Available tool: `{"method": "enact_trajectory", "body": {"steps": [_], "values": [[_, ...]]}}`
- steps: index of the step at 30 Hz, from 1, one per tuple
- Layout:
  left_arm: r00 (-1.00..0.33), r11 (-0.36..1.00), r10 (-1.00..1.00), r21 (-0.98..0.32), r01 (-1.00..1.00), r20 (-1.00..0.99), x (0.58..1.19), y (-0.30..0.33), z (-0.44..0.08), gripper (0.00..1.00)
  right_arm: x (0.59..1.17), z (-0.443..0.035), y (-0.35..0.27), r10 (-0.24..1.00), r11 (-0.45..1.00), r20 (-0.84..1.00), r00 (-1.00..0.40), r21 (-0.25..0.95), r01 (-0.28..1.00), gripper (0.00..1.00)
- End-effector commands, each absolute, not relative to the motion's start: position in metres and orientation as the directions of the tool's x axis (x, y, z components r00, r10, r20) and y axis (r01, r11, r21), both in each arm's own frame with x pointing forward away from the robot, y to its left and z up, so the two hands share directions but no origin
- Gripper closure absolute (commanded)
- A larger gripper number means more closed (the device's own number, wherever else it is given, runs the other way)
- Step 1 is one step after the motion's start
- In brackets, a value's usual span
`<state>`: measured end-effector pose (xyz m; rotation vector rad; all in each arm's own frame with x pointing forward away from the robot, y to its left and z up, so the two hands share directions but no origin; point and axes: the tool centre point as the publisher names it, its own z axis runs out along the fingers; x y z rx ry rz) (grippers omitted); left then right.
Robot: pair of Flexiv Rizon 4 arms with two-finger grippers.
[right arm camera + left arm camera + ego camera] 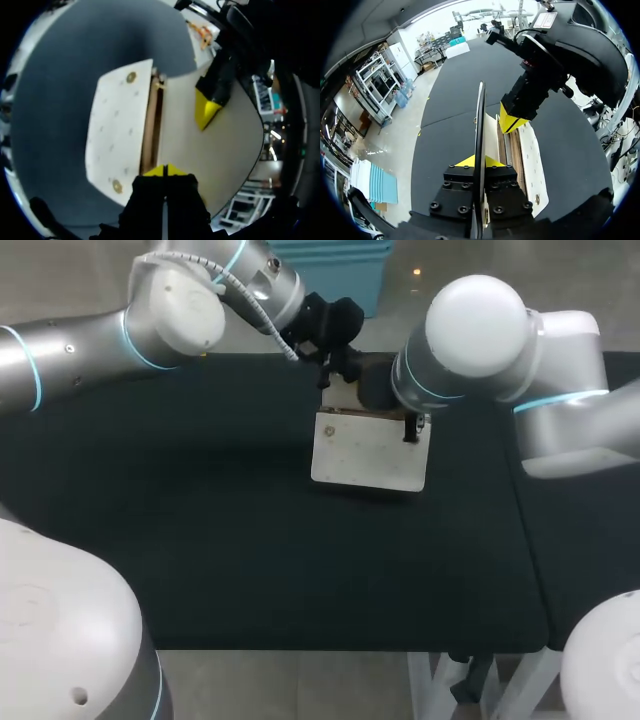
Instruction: Pick up the bag, open it, inspect its contents, close it, and place it on the opposite side
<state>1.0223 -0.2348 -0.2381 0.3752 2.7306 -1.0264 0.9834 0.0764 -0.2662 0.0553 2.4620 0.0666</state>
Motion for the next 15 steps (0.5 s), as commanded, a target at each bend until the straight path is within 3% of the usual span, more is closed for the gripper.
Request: {"method": "enact_trajectory", "body": {"steps": [1, 15], "values": [[-0.947, 0.725, 0.163, -0.617, 0.305, -0.276, 1.019, -0.233, -0.237, 1.0, 0.991, -0.276, 0.083, 0.058, 0.998, -0.624, -0.779, 0.045, 0.038, 1.0], [-0.955, 0.722, 0.124, -0.636, 0.272, -0.268, 1.022, -0.228, -0.243, 1.0, 0.977, -0.29, 0.084, 0.083, 0.996, -0.604, -0.793, 0.034, 0.078, 1.0]]}}
